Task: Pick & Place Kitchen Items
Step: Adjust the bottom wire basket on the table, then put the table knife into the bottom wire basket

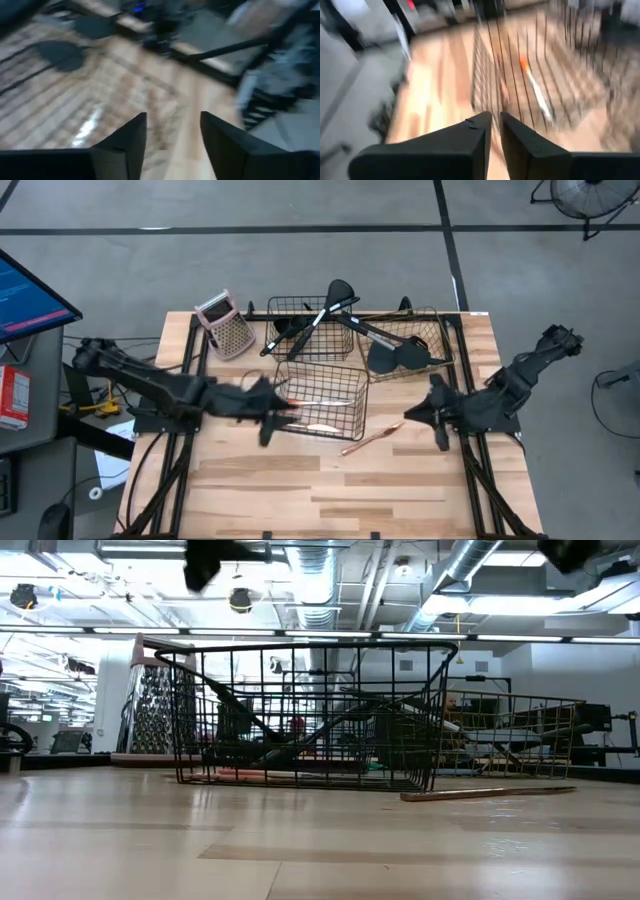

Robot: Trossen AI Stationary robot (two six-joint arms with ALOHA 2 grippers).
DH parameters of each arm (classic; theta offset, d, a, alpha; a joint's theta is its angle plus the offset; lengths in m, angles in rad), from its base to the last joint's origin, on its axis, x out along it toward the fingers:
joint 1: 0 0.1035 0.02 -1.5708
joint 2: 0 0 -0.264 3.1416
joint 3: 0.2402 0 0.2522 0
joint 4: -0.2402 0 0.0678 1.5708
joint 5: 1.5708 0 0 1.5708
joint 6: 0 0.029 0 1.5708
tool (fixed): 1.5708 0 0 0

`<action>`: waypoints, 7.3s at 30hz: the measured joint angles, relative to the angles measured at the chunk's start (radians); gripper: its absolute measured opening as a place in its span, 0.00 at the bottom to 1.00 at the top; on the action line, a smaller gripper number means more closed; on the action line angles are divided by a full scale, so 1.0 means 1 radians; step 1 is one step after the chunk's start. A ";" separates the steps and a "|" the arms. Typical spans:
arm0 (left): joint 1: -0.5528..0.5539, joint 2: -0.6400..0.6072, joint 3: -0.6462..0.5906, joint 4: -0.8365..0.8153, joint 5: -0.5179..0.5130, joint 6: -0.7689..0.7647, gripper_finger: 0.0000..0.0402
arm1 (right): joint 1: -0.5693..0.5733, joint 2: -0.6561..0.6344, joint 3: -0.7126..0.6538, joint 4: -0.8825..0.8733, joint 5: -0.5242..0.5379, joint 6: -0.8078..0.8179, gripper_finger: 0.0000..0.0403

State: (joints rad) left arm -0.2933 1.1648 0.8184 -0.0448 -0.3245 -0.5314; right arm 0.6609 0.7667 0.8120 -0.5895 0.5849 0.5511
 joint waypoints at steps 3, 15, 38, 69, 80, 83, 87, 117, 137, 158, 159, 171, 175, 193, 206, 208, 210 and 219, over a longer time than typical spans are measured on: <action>-0.113 -0.035 0.004 -0.012 -0.026 -0.005 0.32 | 0.006 0.066 0.000 -0.116 -0.056 0.099 0.07; -0.412 0.284 0.001 0.025 -0.235 -0.309 0.00 | 0.042 0.427 -0.001 0.035 -0.150 0.043 0.01; -0.238 0.510 0.000 0.186 -0.255 -0.416 0.00 | -0.283 0.712 -0.002 0.357 -0.278 -0.259 0.01; -0.446 0.293 0.002 0.382 -0.440 -0.096 0.00 | -0.153 0.713 -0.145 -0.138 -0.195 0.276 0.00; -0.449 0.294 0.002 0.374 -0.425 -0.094 0.00 | -0.112 0.860 -0.049 0.090 -0.278 0.174 0.00; -0.448 0.294 -0.006 0.376 -0.417 -0.094 0.00 | -0.102 0.860 -0.008 0.196 -0.348 0.082 0.00; -0.449 0.294 -0.033 0.375 -0.409 -0.099 0.03 | -0.094 0.861 0.016 0.321 -0.361 -0.023 0.00; -0.330 0.849 0.075 0.634 -0.449 -0.041 0.48 | -0.010 0.411 0.037 0.065 -0.054 0.130 0.00; -0.213 0.876 0.084 0.667 -0.380 -0.027 0.62 | -0.006 0.405 0.037 0.049 -0.060 0.130 0.00; -0.233 1.000 0.206 0.669 -0.397 0.061 0.58 | -0.004 0.405 0.037 0.051 -0.064 0.158 0.00; -0.230 1.001 0.206 0.669 -0.408 0.061 0.58 | 0.000 0.405 0.037 0.051 -0.064 0.158 0.00; -0.234 1.120 0.217 0.674 -0.472 0.011 0.49 | 0.006 0.405 0.037 0.051 -0.064 0.159 0.00; -0.234 1.132 0.217 0.633 -0.491 -0.017 0.32 | 0.007 0.405 0.037 0.051 -0.068 0.168 0.00; -0.239 1.053 0.212 0.582 -0.389 -0.059 0.06 | 0.007 0.359 0.037 0.051 -0.088 0.168 0.00; -0.268 0.969 0.209 0.518 -0.323 -0.030 0.06 | 0.024 0.126 0.037 0.051 0.003 0.146 0.00; -0.278 0.969 0.214 0.519 -0.330 -0.030 0.06 | 0.039 0.102 0.037 0.051 0.037 0.146 0.00; -0.287 0.965 0.219 0.522 -0.331 -0.030 0.05 | 0.057 0.080 0.037 0.050 0.066 0.146 0.00; -0.297 0.871 0.222 0.458 -0.360 -0.025 0.02 | 0.126 0.043 0.037 0.047 0.173 0.125 0.00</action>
State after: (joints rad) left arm -0.5903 2.0361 1.0405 0.4127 -0.6848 -0.5568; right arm 0.7868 0.8093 0.8494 -0.5426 0.7575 0.6762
